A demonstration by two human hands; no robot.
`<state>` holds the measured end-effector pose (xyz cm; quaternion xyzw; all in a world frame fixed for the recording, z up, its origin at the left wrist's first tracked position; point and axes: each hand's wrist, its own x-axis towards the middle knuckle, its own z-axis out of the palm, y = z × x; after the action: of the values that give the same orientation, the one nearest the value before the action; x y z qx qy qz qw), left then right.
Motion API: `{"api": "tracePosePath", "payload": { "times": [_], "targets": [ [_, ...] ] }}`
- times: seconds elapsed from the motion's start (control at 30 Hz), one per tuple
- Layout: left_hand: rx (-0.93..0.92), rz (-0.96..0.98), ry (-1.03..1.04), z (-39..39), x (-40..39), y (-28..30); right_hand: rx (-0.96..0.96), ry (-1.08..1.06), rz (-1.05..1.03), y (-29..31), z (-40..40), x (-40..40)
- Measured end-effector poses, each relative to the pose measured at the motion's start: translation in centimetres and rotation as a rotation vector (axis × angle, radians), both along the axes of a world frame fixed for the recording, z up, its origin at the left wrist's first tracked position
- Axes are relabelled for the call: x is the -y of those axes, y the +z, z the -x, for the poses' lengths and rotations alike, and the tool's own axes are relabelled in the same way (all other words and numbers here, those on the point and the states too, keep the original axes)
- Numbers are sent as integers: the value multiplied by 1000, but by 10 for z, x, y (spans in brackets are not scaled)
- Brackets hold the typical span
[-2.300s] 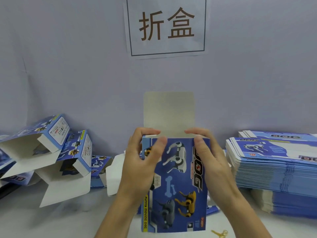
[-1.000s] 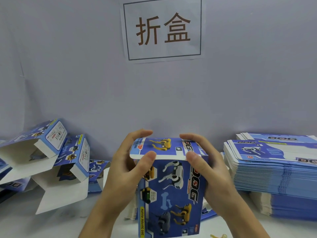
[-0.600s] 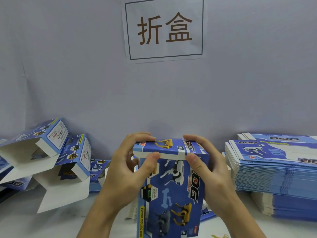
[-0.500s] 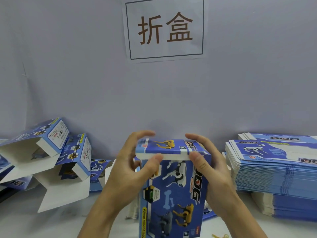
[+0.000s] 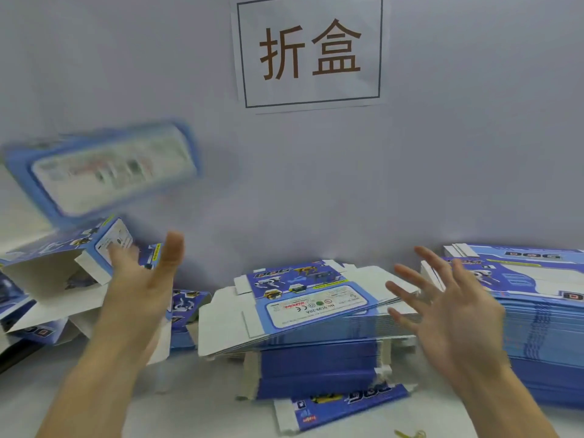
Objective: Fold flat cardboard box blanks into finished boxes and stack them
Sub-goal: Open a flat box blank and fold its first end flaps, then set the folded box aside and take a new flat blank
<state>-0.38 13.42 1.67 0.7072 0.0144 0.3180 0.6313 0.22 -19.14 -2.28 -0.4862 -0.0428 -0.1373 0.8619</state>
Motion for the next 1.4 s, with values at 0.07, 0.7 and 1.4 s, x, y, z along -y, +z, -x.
{"api": "tracePosePath", "payload": {
  "times": [0.07, 0.7, 1.4],
  "targets": [
    [-111, -316, 71, -1, 2, -9, -26, -9, 92, 0, 1, -12],
    [-371, -1040, -137, 1, 67, -24, -302, 186, 611, -4, 1, -54],
    [-274, 22, -560, 11, 83, -16, -12, 52, 259, 3, 5, -43]
  ]
}}
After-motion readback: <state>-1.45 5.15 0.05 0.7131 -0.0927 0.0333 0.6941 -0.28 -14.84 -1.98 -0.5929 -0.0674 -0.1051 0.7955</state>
